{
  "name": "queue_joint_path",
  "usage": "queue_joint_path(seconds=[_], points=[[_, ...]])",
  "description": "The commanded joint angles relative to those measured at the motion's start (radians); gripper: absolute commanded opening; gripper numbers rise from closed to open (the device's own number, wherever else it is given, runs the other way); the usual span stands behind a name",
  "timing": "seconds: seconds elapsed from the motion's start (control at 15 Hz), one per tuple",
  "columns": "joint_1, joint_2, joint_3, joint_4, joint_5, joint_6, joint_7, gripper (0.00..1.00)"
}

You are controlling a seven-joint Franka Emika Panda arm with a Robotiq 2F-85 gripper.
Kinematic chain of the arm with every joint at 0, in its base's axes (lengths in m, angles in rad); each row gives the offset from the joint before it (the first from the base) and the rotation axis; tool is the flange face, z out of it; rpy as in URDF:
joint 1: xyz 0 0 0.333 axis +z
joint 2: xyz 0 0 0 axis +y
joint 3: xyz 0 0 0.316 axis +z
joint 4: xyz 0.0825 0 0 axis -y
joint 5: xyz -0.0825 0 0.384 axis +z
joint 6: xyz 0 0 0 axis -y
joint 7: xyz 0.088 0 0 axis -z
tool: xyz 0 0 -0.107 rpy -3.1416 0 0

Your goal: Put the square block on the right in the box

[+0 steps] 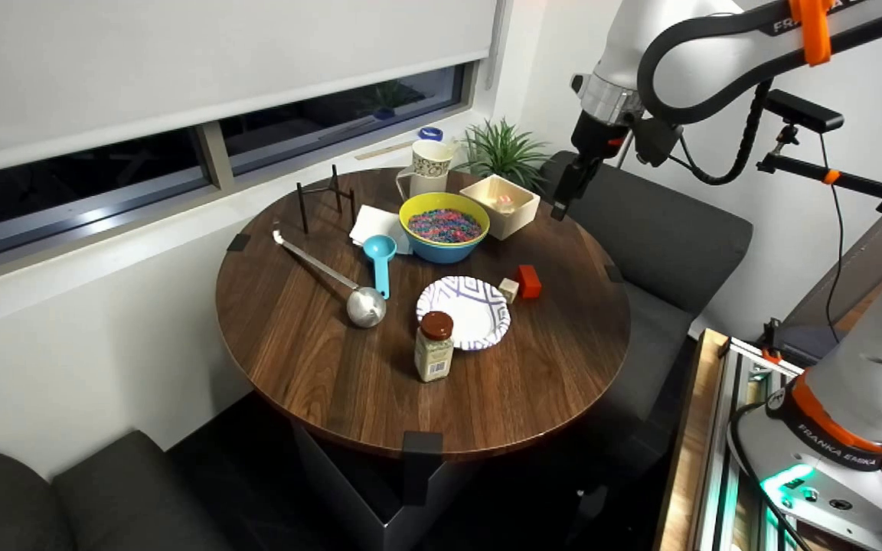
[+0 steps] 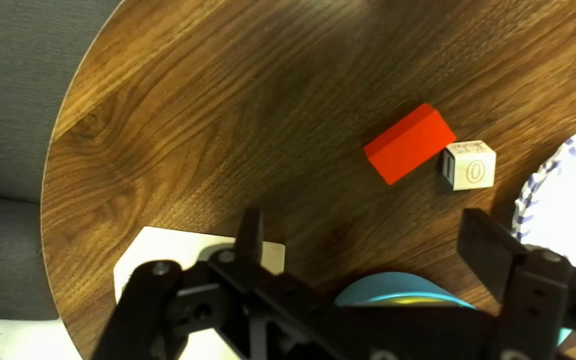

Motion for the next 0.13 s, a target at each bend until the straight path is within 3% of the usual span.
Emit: queue_joint_path(seconds=[0.0,0.07], points=[[0.011,0.000,-0.010,0.001,-0.004,-0.002,0.003,1.00],[0.010,0.000,-0.010,0.001,-0.004,-0.002,0.004,1.00]])
